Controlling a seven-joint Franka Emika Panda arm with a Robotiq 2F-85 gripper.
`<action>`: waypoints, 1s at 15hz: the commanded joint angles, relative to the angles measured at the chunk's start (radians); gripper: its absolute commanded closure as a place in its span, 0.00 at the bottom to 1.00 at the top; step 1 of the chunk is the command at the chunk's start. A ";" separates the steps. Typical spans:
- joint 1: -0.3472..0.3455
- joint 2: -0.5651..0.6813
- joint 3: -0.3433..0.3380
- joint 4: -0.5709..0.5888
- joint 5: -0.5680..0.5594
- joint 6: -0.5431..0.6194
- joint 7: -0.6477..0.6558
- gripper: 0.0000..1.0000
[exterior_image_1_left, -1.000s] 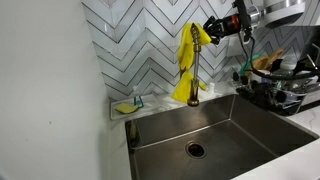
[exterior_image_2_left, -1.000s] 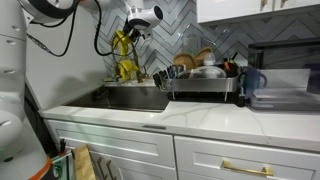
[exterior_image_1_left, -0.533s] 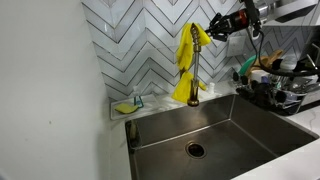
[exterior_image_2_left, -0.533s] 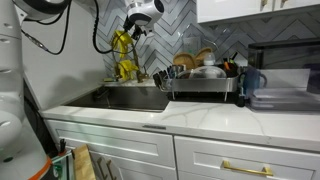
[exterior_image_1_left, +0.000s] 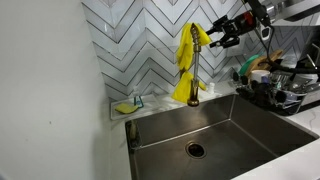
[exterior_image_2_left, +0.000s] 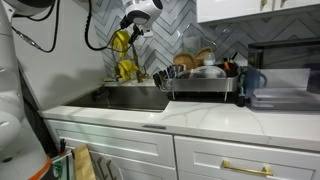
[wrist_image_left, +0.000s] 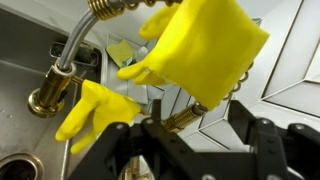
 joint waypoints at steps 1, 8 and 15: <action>-0.016 -0.059 0.004 -0.071 0.027 -0.074 0.052 0.01; -0.015 -0.066 0.005 -0.084 0.043 -0.153 0.126 0.00; -0.010 -0.058 0.011 -0.091 0.095 -0.148 0.168 0.34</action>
